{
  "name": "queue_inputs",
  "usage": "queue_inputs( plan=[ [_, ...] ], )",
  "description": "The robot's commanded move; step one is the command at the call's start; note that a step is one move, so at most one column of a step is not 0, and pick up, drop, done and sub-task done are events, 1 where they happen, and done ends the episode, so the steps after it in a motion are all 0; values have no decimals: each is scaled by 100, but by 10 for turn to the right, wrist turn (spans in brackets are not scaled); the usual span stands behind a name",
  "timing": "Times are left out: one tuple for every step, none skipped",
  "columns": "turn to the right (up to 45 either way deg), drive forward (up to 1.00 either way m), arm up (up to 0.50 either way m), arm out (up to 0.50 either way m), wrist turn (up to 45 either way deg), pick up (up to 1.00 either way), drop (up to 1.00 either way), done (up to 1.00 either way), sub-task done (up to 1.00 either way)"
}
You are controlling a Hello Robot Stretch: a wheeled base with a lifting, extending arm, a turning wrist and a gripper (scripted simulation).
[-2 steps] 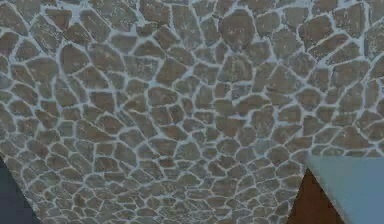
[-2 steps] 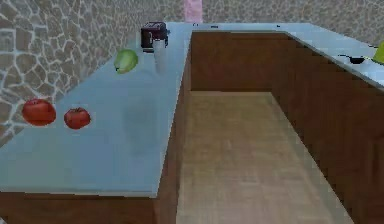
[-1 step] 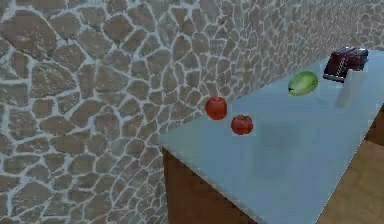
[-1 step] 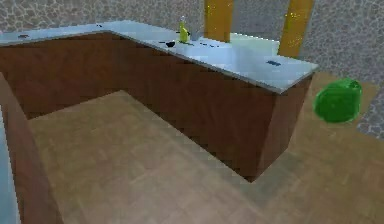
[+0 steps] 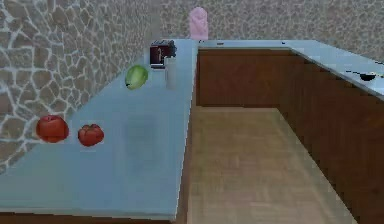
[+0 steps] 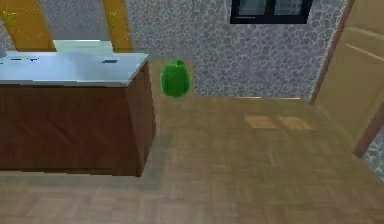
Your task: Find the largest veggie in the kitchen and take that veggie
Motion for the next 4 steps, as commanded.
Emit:
queue_inputs(
  plan=[
    [450, 0, 0, 0, 0, 0, 0, 0, 0],
    [450, 0, 0, 0, 0, 0, 0, 0, 0],
    [270, 0, 0, 0, 0, 0, 0, 0, 0],
    [0, 30, 0, 0, 0, 0, 0, 0, 0]
  ],
)
